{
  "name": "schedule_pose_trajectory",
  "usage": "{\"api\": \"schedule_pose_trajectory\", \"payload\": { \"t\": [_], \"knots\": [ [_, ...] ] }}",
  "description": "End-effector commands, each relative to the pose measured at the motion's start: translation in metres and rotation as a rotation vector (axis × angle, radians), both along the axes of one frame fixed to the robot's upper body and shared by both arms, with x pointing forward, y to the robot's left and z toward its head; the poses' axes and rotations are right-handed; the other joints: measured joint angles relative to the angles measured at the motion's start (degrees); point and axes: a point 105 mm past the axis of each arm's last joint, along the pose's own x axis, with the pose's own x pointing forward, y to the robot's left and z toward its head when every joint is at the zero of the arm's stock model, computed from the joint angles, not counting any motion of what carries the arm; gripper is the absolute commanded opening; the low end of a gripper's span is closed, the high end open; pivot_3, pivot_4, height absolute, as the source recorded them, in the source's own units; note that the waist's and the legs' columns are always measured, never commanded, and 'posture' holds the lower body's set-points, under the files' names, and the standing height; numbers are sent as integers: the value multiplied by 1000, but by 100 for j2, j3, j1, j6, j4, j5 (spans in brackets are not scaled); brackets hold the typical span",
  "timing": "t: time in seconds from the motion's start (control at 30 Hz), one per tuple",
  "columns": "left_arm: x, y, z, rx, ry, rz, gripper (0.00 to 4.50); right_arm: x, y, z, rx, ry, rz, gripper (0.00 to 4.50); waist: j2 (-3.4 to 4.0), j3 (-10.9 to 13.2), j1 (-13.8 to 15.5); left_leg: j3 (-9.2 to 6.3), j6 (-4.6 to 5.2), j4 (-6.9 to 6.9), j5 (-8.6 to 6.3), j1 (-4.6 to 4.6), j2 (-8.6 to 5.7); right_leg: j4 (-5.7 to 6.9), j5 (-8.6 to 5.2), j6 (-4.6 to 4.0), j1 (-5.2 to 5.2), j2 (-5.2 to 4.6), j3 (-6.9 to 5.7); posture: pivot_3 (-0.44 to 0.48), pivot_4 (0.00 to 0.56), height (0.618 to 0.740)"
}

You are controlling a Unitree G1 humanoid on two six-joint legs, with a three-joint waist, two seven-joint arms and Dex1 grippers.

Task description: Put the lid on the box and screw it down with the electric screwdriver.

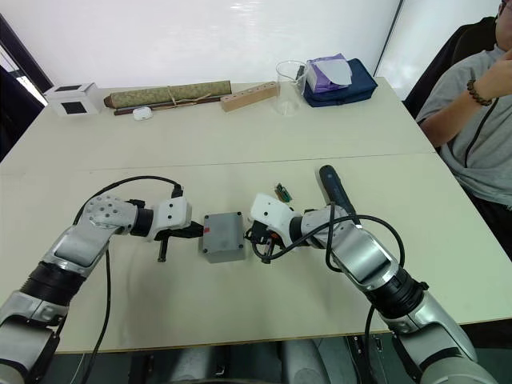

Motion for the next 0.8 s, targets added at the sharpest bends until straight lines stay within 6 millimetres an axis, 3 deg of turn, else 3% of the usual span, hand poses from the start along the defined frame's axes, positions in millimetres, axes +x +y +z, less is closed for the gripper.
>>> {"api": "schedule_pose_trajectory", "payload": {
  "t": [0.03,0.2,0.33,0.37,0.43,0.67,0.7,0.8],
  "knots": [
    [2,4,19,-40,-41,16,0,1,-12,17,13,-97,-38,56,0,0,3,0,0,0,0,0,0,0,0,0,0,0,0,0,150,736],
    [-7,20,50,-125,-50,73,0,-1,-47,47,123,-251,-207,56,-2,1,23,-2,0,0,0,-5,-1,-3,0,0,0,-5,-2,0,150,736],
    [-23,13,84,-263,-27,49,0,-6,-75,58,214,-258,-353,56,-3,0,20,-3,0,0,0,-2,2,1,0,0,1,-3,-1,0,150,736],
    [-25,10,88,-283,-22,41,0,-8,-77,56,241,-223,-365,675,-3,0,15,-3,0,0,0,-1,2,3,0,0,2,-3,-1,0,150,736],
    [-27,4,94,-303,-20,24,0,-6,-84,46,238,-200,-406,1237,-4,-1,11,-2,0,0,0,10,1,3,0,0,12,-2,-1,0,150,736],
    [-28,-15,102,-334,-16,-28,0,4,-82,23,288,-129,-448,4116,-4,-1,-3,0,0,0,0,17,1,3,0,0,16,3,2,0,150,736],
    [-29,-16,102,-336,-15,-31,0,4,-81,23,299,-125,-448,4419,-4,-1,-6,0,0,0,0,17,1,3,0,0,16,4,2,0,150,736],
    [-30,-21,103,-335,-12,-49,0,11,-78,15,298,-106,-454,4419,-4,-1,-2,0,-1,-1,0,18,2,3,-1,-1,16,6,3,0,150,736]
  ]
}}
